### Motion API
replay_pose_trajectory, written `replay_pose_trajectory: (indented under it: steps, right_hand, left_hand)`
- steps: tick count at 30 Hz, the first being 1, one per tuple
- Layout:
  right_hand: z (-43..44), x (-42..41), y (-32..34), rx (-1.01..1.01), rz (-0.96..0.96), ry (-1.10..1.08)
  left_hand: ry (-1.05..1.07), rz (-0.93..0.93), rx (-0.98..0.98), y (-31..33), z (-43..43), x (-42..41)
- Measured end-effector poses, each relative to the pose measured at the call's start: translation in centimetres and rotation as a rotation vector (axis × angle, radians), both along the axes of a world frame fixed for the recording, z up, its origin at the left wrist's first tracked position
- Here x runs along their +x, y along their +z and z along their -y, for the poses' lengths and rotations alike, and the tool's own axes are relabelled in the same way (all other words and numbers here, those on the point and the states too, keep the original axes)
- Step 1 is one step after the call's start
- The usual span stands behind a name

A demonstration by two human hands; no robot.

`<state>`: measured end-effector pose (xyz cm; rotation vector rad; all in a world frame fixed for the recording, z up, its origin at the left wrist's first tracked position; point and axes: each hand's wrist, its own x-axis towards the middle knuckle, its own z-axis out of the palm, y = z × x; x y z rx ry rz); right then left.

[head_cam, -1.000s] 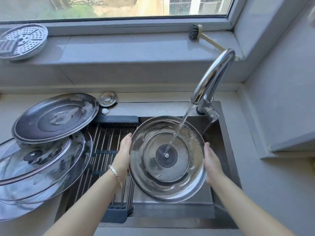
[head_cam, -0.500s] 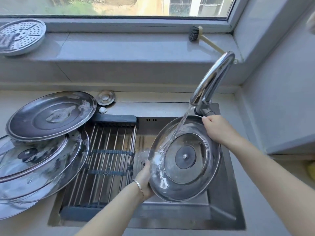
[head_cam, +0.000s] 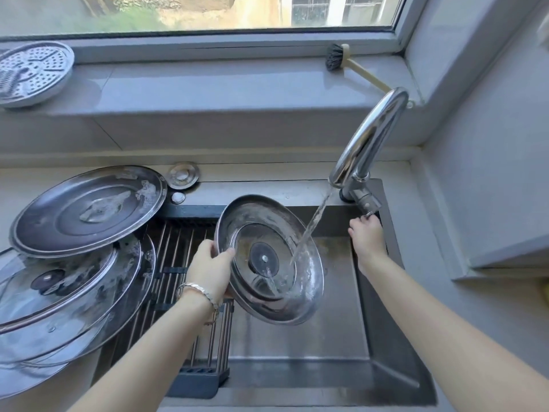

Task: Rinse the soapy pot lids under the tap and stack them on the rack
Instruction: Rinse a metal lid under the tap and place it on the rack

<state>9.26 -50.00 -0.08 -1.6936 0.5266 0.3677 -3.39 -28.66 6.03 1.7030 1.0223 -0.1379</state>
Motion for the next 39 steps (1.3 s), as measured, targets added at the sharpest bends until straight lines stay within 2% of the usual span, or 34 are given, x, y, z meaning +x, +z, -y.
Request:
replay_pose_trajectory:
  steps: [6,10,12,15,16,18,21,22,23,26,28,31,35,39]
  right_hand:
    - [-1.7,1.2,1.6,-0.193,-0.008,0.181]
    - [-1.7,-0.5,4.3,-0.516,-0.101,0.573]
    - [-2.1,-2.9,5.6,-0.566,-0.026,0.839]
    - [-3.2,-7.7,7.4,-0.352,0.054,1.189]
    - [-3.4,-9.1,7.5,-0.347,0.091,1.266]
    - [-3.5,-10.9,6.9,-0.500,0.314,1.325]
    - [-3.1,-11.8,6.1,-0.551,0.701,1.110]
    - [-2.9,-11.9,5.9,-0.542,0.781,1.030]
    - [-2.7,-11.8,6.3,-0.485,0.768,0.953]
    - [-2.1,-10.9,7.5,-0.162,0.508,0.705]
    - [-1.5,-10.5,7.9,-0.026,0.377,0.511]
    - [-0.7,-10.6,7.6,0.136,0.165,0.303]
    - [-0.2,-11.0,7.4,0.221,-0.014,0.111]
    - [0.0,-11.2,7.7,0.213,-0.021,0.069]
  left_hand:
    - [0.009,-0.027,-0.085,0.6,0.2,-0.3]
    - [0.094,-0.101,-0.282,0.6,1.2,-0.3]
    - [0.174,-0.151,-0.366,0.7,1.8,-0.3]
    - [0.241,-0.192,-0.422,0.5,2.5,-0.6]
    - [0.238,-0.193,-0.443,0.7,2.7,-0.6]
    - [0.241,-0.188,-0.470,1.1,3.1,-0.5]
    - [0.228,-0.147,-0.452,2.5,3.5,-0.4]
    - [0.196,-0.114,-0.448,3.1,3.6,-0.5]
    - [0.141,-0.088,-0.441,3.4,3.6,-0.6]
    - [-0.053,0.008,-0.340,4.0,3.7,-1.6]
    - [-0.069,0.055,-0.243,3.5,3.4,-2.6]
    - [-0.044,0.029,-0.147,2.0,2.7,-4.6]
    - [0.019,-0.023,-0.121,0.7,1.8,-6.9]
    - [0.035,-0.055,-0.119,-0.1,1.2,-8.4]
